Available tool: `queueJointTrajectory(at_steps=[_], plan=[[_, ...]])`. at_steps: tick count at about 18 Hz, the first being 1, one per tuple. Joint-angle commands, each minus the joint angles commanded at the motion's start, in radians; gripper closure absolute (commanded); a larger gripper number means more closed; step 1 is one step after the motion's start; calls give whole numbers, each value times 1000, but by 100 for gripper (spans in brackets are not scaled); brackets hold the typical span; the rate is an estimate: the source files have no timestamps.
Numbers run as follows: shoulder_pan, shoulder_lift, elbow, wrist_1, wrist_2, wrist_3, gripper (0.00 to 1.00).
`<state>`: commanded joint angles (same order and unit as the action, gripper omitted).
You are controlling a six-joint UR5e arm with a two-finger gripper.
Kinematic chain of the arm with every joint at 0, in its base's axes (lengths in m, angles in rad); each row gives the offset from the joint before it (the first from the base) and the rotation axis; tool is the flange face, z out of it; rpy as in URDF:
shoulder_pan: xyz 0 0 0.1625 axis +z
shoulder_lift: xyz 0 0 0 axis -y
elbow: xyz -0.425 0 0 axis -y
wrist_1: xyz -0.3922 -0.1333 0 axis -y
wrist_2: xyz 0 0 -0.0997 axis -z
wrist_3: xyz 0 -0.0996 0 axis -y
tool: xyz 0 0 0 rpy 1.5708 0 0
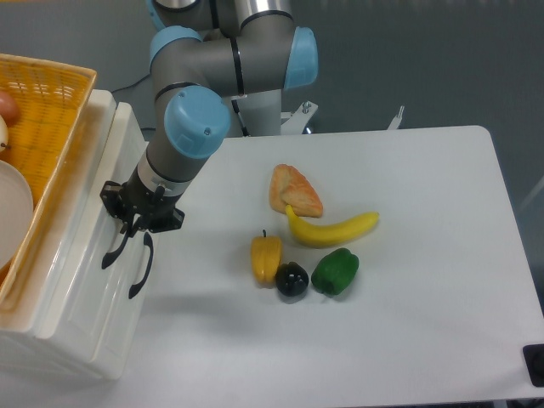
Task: Slide open the top white drawer
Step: 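Lower the gripper onto the top drawer handle and close on it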
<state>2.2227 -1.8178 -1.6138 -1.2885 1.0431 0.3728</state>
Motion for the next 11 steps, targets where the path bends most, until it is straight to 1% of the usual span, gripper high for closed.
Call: queueJointTrajectory(at_steps=[2,4,7,11], plan=[[2,-2,5,2,0,2,90],[0,-11,23,2,0,0,90],[0,-34,46,2,0,-3,90],[-2,-37,49,2,0,-3,90]])
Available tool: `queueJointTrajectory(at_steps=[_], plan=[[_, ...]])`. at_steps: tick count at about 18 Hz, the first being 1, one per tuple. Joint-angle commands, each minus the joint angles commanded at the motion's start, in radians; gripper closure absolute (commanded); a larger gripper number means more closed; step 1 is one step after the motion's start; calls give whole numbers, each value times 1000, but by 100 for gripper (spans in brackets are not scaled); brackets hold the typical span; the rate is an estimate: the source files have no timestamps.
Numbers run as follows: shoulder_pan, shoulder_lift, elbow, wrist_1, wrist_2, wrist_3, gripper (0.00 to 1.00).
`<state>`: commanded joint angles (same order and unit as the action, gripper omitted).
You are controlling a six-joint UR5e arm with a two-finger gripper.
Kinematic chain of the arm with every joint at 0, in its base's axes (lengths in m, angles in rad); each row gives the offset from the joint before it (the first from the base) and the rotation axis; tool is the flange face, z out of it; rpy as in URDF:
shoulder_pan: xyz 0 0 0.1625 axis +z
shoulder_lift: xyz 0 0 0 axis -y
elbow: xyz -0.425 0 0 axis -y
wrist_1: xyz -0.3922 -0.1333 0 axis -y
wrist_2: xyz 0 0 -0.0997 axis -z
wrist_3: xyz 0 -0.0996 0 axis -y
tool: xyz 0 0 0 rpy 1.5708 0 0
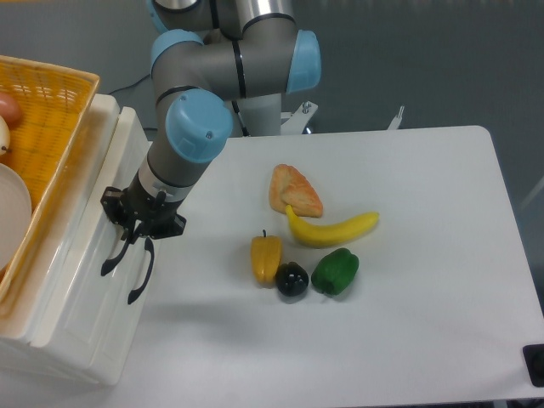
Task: Slide open the top white drawer
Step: 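Lower the gripper onto the top drawer handle and close on it, then pull the top drawer outward from the cabinet by its handle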
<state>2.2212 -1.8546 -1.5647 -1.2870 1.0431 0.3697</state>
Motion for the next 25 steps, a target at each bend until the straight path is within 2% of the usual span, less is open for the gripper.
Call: queueJointTrajectory(at_steps=[6,25], plan=[[-3,-21,9,9,0,-2,90],[8,-26,14,20,11,-2,93]])
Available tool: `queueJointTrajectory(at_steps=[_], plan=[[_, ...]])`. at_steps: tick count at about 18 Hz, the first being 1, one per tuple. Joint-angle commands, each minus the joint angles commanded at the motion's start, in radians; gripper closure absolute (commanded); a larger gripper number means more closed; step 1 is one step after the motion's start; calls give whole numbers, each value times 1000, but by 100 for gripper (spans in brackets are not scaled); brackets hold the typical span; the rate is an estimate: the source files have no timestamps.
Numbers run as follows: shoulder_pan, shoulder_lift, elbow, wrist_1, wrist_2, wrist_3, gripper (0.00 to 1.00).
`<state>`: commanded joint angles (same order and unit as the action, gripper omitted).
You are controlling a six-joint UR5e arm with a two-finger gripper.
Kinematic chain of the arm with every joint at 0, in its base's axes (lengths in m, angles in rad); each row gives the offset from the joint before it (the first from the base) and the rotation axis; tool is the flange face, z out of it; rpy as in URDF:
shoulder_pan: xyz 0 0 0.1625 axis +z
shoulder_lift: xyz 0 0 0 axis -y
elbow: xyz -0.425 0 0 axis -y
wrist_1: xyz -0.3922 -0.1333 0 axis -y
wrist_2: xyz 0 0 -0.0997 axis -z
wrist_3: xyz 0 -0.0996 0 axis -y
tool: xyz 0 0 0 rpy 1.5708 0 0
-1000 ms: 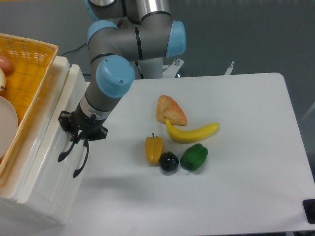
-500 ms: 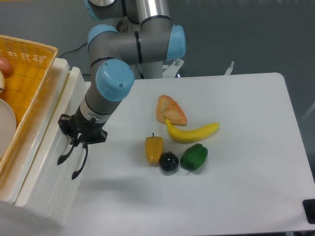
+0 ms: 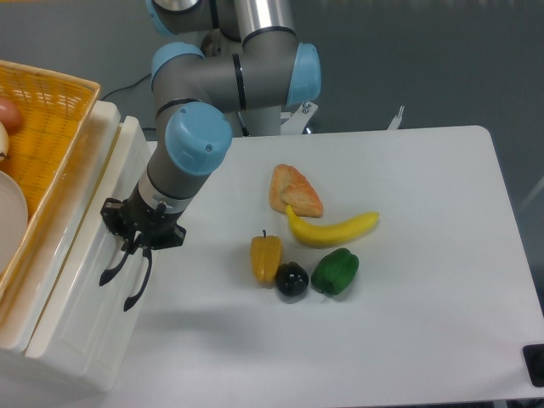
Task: Slide open the top white drawer
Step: 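Pull the top drawer outward from the cabinet by its handle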
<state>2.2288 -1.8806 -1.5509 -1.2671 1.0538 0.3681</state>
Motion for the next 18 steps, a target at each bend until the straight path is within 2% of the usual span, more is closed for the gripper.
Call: queueJointTrajectory(at_steps=[18], plan=[[95,0,8,5,8,23,93]])
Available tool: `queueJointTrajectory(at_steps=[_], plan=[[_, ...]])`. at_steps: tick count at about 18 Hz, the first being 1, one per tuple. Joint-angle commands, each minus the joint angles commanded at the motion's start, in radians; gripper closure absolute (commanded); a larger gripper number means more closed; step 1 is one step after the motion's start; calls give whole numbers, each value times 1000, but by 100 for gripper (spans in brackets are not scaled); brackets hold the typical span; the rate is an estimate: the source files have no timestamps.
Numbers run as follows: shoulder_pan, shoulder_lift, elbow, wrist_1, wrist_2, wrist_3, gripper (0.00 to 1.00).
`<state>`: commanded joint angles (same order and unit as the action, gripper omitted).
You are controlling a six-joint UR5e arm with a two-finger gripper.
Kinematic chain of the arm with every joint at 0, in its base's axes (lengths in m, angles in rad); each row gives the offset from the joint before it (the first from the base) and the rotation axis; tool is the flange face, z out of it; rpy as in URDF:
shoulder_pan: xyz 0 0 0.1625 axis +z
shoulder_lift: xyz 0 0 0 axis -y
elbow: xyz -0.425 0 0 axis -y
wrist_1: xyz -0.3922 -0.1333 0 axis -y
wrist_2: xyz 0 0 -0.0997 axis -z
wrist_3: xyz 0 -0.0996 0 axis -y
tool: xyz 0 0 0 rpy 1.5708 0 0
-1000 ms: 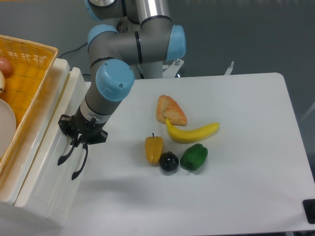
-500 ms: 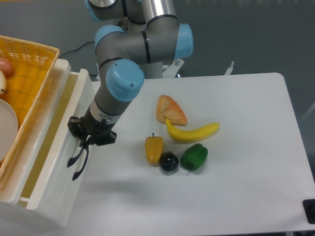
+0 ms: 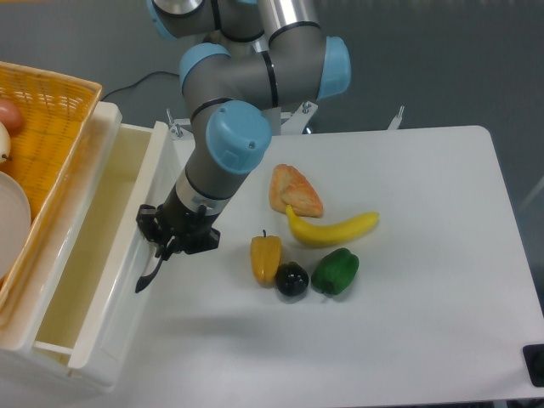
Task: Slide open the top white drawer
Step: 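Pull the top drawer outward from the cabinet by its handle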
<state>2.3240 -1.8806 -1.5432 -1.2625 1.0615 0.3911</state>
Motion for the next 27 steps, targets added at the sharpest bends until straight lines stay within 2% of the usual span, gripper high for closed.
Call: queueJointTrajectory(at_steps=[15,27], plan=[[86,-9,2,-9,23,71,93],[118,-5,8,-12,25,84,93]])
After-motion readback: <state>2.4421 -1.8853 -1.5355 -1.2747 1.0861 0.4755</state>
